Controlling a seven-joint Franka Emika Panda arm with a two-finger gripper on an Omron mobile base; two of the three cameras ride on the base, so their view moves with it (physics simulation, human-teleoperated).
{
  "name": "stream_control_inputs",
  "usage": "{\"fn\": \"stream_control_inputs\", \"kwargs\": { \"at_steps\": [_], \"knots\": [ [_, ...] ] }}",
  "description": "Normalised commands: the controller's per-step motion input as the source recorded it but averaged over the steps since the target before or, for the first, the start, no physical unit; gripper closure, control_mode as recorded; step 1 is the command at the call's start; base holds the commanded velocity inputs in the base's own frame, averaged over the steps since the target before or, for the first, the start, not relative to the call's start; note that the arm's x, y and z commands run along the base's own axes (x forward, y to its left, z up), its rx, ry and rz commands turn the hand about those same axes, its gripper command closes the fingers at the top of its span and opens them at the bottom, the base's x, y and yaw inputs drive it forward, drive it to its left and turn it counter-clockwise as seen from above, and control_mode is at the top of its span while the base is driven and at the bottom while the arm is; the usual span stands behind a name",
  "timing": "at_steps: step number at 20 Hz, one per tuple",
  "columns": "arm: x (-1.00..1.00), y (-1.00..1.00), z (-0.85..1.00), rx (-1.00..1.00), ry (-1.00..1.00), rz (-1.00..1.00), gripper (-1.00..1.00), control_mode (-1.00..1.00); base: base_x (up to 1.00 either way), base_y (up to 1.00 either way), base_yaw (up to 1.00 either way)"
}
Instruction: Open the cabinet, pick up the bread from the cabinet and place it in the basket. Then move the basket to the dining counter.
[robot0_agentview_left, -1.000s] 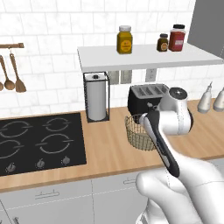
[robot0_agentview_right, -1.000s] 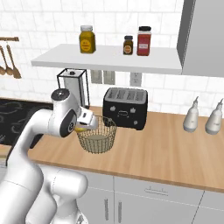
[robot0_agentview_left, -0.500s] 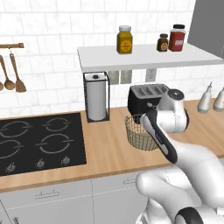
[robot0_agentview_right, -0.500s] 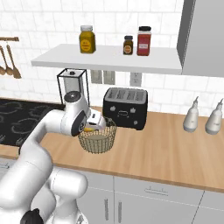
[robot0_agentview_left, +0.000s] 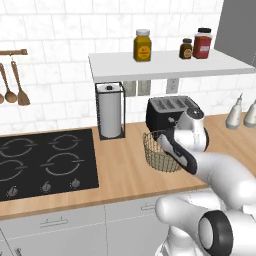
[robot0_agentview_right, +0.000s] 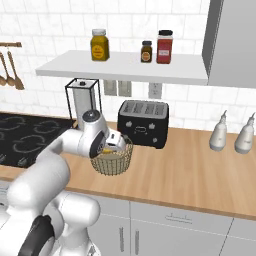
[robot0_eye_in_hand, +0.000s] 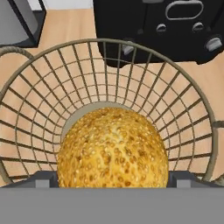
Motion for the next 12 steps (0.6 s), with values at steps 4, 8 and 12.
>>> {"fn": "stream_control_inputs", "kwargs": {
  "at_steps": [4, 8, 12],
  "knots": [
    [0.3, -0.02, -0.31, 0.0, 0.01, 0.01, 1.0, -1.0, 0.0, 0.0, 0.0],
    [0.31, 0.0, -0.33, 0.0, 0.02, 0.01, 1.0, -1.0, 0.0, 0.0, 0.0],
    [0.32, 0.0, -0.29, 0.0, 0.02, 0.0, 1.0, -1.0, 0.0, 0.0, 0.0]
  ]
}}
